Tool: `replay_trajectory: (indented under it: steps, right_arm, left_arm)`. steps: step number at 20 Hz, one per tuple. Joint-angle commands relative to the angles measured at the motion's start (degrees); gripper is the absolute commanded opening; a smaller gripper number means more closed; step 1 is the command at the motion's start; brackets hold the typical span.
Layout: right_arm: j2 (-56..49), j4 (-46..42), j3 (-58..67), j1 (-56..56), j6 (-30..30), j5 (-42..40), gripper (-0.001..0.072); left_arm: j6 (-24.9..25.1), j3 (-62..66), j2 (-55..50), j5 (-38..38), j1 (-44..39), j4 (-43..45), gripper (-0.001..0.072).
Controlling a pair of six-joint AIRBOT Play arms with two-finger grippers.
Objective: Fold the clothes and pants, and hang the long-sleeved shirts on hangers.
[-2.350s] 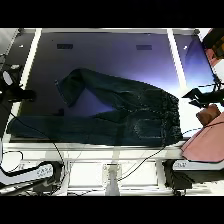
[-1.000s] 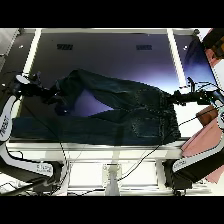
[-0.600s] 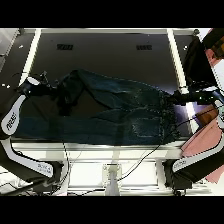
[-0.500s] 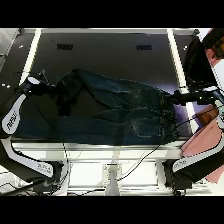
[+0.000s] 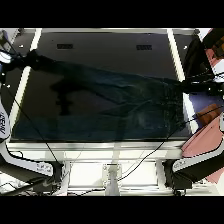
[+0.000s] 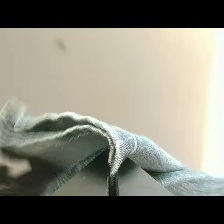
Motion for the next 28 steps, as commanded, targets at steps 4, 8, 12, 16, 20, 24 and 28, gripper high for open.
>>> replay_trajectory:
  steps: [4, 8, 12, 16, 20, 24, 28]
  right_arm:
    - [0.6, 0.0, 0.9, 0.0, 2.0, -2.9, 0.0056]
    - [0.6, -0.1, 0.9, 0.0, 2.0, -3.1, 0.0056]
    - [0.6, -0.2, 0.9, 0.0, 2.1, -3.1, 0.0056]
    - [0.6, -0.6, 0.9, 0.0, 2.2, -2.9, 0.0056]
    - [0.6, -2.2, 0.9, 0.0, 2.2, -3.0, 0.0056]
    - [0.6, -2.7, 0.9, 0.0, 2.2, -3.2, 0.0056]
    - [0.6, -2.7, 0.9, 0.0, 2.2, -4.0, 0.0056]
  left_arm:
    - [0.0, 2.3, 2.4, -1.0, 1.8, 11.4, 0.0031]
    - [-0.2, 2.3, 2.4, -3.7, 2.6, 12.2, 0.0031]
    - [-11.6, 2.3, 2.4, -19.6, 2.8, 27.3, 0.0031]
    - [-9.2, 2.3, 2.3, -35.0, 3.1, 29.6, 0.0032]
    - [-7.1, 2.3, 0.8, -37.2, 3.3, 29.6, 0.0031]
    - [-7.1, 2.3, -4.7, -28.5, 3.3, 24.2, 0.0033]
    - [-7.5, 2.3, -8.1, -10.6, 3.3, 15.3, 0.0033]
